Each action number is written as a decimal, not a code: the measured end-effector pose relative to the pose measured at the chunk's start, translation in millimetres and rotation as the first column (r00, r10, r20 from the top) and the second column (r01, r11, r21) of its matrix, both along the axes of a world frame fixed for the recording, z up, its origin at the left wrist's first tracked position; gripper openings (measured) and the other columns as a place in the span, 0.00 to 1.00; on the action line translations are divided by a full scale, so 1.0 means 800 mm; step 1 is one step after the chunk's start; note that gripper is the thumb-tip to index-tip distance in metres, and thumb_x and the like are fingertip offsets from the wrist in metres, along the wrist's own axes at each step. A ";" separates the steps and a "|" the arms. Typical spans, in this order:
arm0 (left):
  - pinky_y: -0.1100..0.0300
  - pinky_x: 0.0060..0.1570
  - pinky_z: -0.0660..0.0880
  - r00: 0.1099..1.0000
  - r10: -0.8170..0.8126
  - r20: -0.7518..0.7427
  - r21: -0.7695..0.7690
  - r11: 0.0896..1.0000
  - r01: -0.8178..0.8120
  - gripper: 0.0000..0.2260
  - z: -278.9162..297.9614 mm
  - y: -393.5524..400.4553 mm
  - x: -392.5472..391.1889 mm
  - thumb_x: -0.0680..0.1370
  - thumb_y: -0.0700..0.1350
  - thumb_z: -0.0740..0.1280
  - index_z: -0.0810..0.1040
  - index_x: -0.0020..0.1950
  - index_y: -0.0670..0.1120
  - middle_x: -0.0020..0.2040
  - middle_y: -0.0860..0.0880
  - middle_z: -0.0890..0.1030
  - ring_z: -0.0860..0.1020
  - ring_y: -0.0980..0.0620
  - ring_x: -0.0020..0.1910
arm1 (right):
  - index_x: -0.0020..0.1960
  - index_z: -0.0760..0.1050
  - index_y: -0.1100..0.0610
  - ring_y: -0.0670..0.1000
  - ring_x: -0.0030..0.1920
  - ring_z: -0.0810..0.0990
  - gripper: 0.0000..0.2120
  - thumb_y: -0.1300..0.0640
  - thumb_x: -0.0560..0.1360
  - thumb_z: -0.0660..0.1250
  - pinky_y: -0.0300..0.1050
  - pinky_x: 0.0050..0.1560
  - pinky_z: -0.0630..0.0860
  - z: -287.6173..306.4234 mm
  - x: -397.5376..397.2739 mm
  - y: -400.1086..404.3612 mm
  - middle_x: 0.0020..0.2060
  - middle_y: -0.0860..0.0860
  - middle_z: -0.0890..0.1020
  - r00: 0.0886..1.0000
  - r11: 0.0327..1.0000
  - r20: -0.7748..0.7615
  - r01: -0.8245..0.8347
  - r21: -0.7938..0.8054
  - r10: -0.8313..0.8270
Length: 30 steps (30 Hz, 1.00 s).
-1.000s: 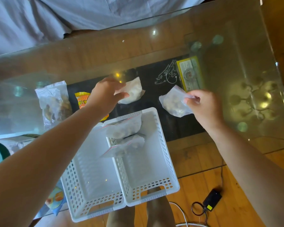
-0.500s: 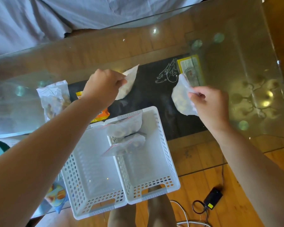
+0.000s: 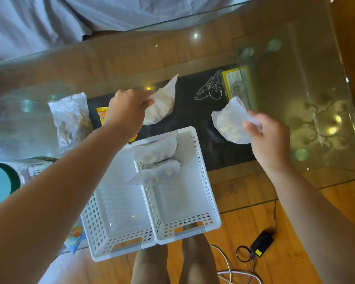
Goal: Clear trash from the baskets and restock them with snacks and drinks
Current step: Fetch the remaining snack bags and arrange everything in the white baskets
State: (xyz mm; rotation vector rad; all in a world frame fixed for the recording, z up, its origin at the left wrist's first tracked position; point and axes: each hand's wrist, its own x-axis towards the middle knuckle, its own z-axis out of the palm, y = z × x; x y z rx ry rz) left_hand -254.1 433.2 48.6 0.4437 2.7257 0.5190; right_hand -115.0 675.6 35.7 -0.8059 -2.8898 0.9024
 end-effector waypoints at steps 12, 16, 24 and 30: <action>0.50 0.33 0.78 0.973 -0.206 -0.100 0.081 0.973 0.214 0.12 0.178 -0.041 0.114 0.75 0.41 0.66 0.82 0.57 0.52 0.40 0.41 0.85 0.82 0.34 0.36 | 0.48 0.78 0.64 0.48 0.31 0.69 0.08 0.60 0.76 0.63 0.28 0.21 0.63 0.115 0.083 -0.034 0.34 0.50 0.72 0.991 0.991 -0.006 -0.132 -0.003 0.132; 0.48 0.43 0.81 0.982 -0.179 0.058 0.145 0.975 0.169 0.14 0.208 -0.054 0.161 0.75 0.45 0.65 0.80 0.59 0.54 0.52 0.48 0.85 0.84 0.41 0.48 | 0.50 0.79 0.63 0.48 0.32 0.74 0.09 0.59 0.76 0.63 0.25 0.28 0.58 0.135 0.106 -0.045 0.35 0.55 0.80 0.975 0.974 0.004 -0.224 -0.044 0.224; 0.56 0.55 0.75 0.906 -0.182 0.383 0.023 0.982 0.188 0.22 0.154 -0.063 0.248 0.77 0.40 0.62 0.71 0.66 0.62 0.63 0.56 0.78 0.78 0.49 0.60 | 0.49 0.80 0.60 0.40 0.30 0.71 0.08 0.58 0.74 0.65 0.28 0.30 0.59 0.137 0.116 -0.070 0.33 0.45 0.76 0.862 0.863 0.100 -0.478 -0.167 0.497; 0.52 0.52 0.76 0.806 -0.047 0.590 0.047 0.999 0.024 0.17 0.063 -0.053 0.285 0.79 0.39 0.60 0.77 0.62 0.57 0.56 0.48 0.83 0.79 0.44 0.56 | 0.48 0.80 0.56 0.52 0.38 0.82 0.06 0.57 0.74 0.66 0.41 0.27 0.75 0.095 0.100 -0.113 0.43 0.51 0.85 0.735 0.760 0.207 -0.590 -0.272 0.645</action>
